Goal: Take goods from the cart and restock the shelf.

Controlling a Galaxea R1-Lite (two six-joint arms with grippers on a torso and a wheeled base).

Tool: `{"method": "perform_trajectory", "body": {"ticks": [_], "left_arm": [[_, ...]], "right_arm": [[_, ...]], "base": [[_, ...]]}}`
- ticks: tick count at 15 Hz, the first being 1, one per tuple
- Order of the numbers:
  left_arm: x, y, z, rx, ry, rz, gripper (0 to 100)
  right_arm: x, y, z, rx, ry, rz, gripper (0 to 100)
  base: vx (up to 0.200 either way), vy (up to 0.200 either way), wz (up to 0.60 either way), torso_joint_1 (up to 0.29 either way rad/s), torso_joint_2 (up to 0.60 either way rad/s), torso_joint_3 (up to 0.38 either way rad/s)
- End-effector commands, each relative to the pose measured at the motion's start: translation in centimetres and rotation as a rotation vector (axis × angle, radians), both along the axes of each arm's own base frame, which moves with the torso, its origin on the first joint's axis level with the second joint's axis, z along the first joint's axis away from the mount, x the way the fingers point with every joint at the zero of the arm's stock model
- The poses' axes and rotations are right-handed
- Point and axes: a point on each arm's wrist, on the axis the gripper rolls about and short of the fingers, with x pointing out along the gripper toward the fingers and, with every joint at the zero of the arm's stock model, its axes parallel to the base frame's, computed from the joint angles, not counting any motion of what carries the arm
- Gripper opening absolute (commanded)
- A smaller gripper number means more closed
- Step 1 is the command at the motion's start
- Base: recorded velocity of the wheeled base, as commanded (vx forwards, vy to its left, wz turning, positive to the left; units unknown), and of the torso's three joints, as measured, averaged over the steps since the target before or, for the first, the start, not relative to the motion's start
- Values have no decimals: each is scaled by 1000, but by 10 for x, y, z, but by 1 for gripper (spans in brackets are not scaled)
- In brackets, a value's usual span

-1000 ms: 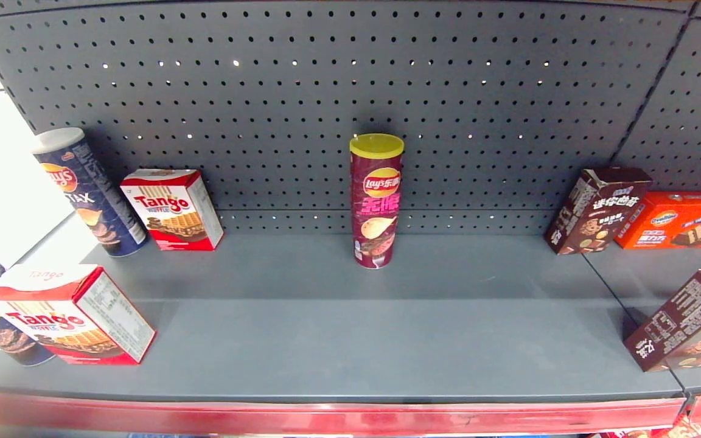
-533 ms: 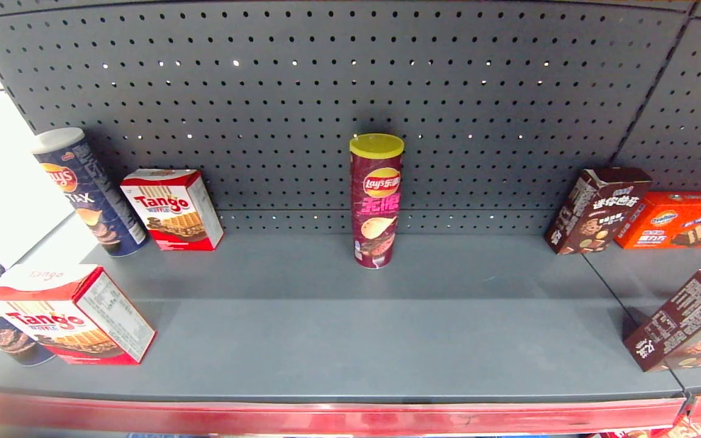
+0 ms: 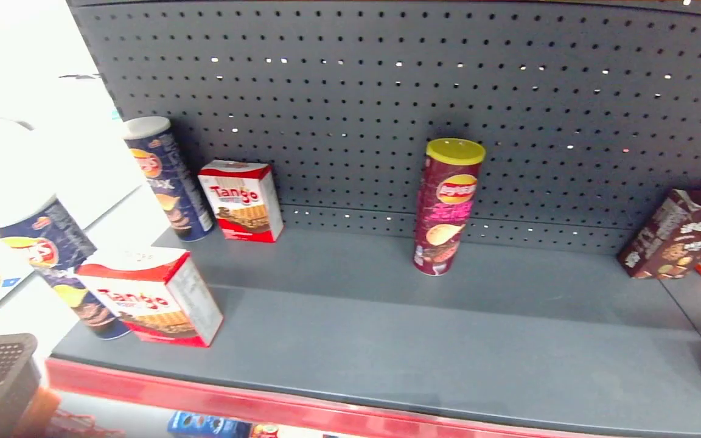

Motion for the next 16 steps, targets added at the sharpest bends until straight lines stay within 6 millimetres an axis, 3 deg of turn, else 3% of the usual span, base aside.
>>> {"method": "perform_trajectory", "body": {"ticks": [1, 7, 16], "left_arm": [[0, 0, 0, 0, 1, -1, 100], [0, 0, 0, -1, 0, 0, 100], [0, 0, 0, 0, 0, -1, 100]], "right_arm": [[0, 0, 0, 0, 2, 0, 100], [0, 0, 0, -2, 0, -1, 100], [0, 0, 0, -2, 2, -1, 100]], "base": [[0, 0, 600, -12, -2, 2], [0, 0, 600, 2, 4, 2], [0, 0, 0, 0, 0, 0]]}}
